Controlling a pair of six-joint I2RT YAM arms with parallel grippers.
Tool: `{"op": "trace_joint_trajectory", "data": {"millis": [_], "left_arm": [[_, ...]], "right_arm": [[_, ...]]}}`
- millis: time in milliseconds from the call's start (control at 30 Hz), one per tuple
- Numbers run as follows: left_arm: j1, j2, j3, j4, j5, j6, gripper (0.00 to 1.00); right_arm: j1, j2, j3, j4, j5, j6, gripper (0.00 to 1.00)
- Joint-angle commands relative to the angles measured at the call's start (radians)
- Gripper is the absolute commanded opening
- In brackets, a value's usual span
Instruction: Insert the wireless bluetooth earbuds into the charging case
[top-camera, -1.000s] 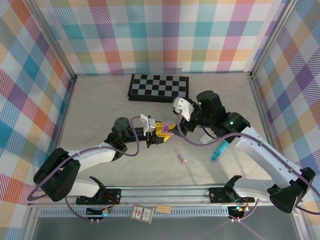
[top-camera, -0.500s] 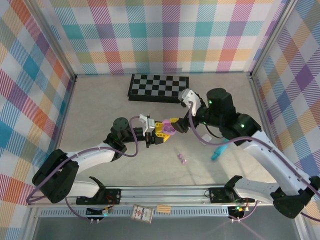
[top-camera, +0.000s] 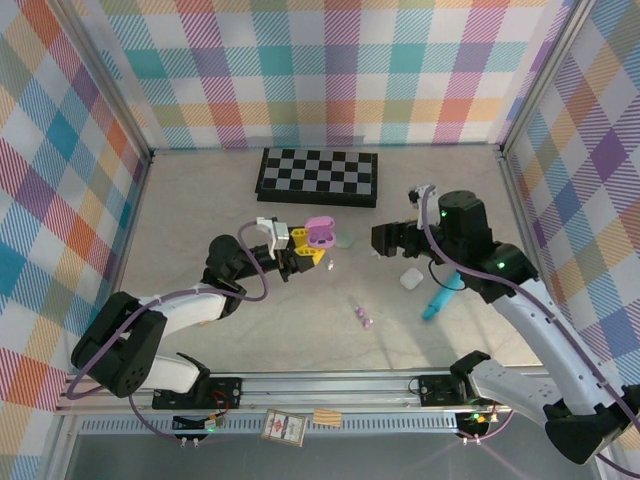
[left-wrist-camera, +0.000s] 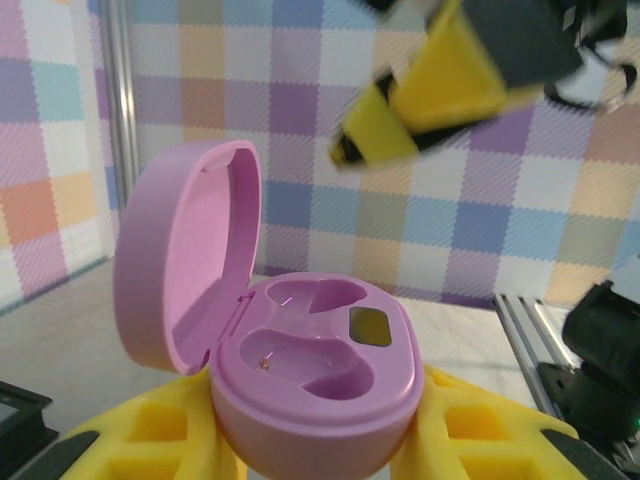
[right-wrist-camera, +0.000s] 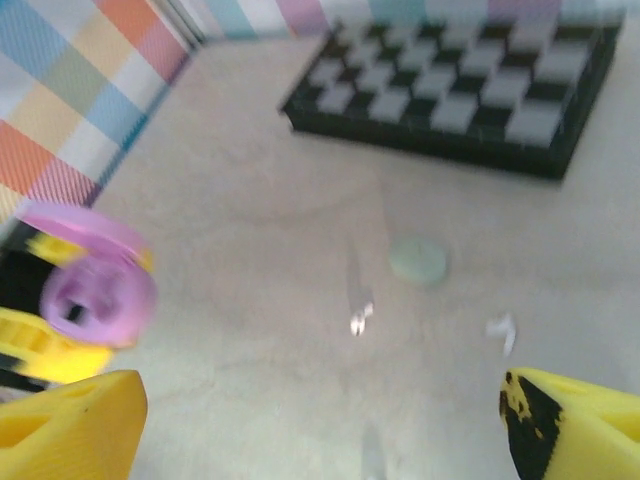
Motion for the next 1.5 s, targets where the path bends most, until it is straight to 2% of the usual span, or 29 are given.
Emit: {"op": "trace_joint_trajectory", "data": {"millis": [0, 100, 467, 700, 933, 1133, 1467], "left_arm": [[0.03, 0.017, -0.011, 0.125, 0.0, -0.05, 0.3], [0.037, 0.018, -0.011, 0.127, -0.003, -0.047, 0.3], [0.053, 0.0, -0.032, 0.133, -0.027, -0.038, 0.3], [0.061, -0.015, -0.038, 0.121, -0.033, -0.029, 0.3], [0.061, -0.06, -0.031, 0.06, -0.05, 0.006, 0.3], [0.062, -0.067, -0.022, 0.029, -0.048, 0.023, 0.3], [0.061, -0.054, -0.011, 0.024, -0.037, 0.036, 0.3]], "right_arm": [[-0.005, 0.007, -0.098, -0.06, -0.064, 0.235, 0.9], [-0.005, 0.02, -0.21, -0.015, -0.159, 0.301, 0.89], [-0.003, 0.298, -0.314, 0.13, -0.367, 0.147, 0.89], [-0.003, 0.467, -0.326, 0.223, -0.44, 0.075, 0.91], [-0.003, 0.554, -0.39, 0.324, -0.465, 0.069, 0.92], [0.007, 0.556, -0.434, 0.325, -0.468, 0.075, 0.92], [0.048, 0.462, -0.474, 0.252, -0.496, 0.081, 0.91]]}}
